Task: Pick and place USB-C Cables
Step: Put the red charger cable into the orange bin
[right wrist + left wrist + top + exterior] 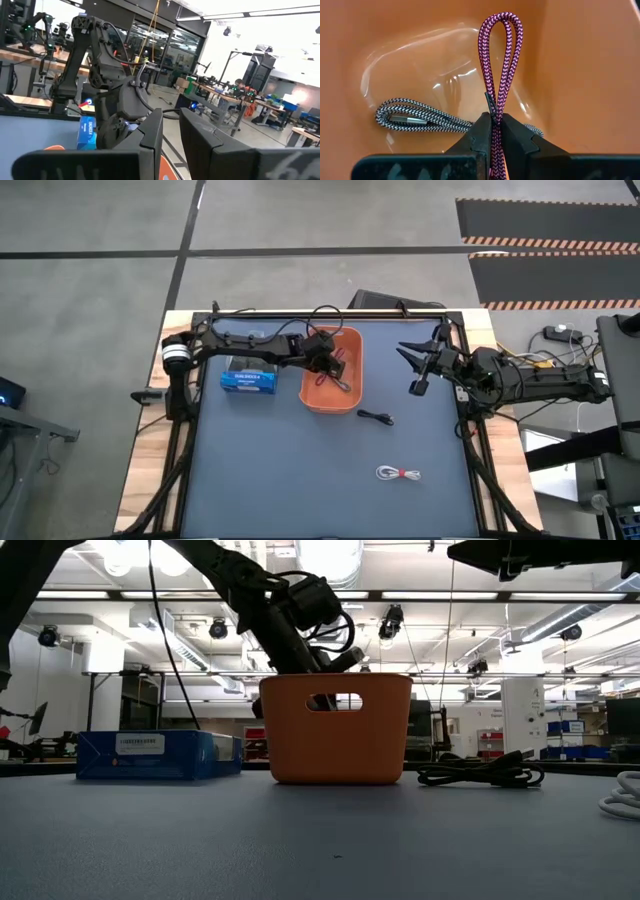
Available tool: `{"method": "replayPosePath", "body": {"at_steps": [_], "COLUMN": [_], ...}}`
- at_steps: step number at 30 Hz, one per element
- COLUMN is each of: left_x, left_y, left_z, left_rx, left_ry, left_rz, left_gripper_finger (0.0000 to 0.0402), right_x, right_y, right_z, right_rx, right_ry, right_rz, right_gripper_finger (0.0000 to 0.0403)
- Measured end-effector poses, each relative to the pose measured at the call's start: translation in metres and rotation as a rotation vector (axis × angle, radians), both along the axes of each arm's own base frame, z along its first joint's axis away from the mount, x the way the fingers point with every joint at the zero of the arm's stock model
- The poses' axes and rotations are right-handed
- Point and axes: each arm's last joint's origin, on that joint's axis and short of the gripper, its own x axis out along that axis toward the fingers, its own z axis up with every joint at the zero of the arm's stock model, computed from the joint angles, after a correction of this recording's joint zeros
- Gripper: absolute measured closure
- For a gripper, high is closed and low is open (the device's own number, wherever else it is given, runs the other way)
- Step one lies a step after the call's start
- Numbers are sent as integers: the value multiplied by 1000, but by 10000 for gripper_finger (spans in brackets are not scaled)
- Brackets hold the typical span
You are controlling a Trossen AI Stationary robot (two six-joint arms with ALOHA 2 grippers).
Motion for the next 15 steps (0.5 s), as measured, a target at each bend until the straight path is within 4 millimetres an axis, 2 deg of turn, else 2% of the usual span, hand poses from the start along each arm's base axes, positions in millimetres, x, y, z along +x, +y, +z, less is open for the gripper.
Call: {"method": "replayPosePath", "body": {"at_steps": [15], "left_x": [0], "left_y": [1], "left_z": [2], "left_rx": [-18], "left_ry": [-15], "left_rz": [18], "left_gripper_finger": [386], "right_x": [0], "right_y": [0], "right_z": [-1], "right_rx": [12], "right_ry": [5], "right_rz": [2], "right_gripper_finger": [347]}}
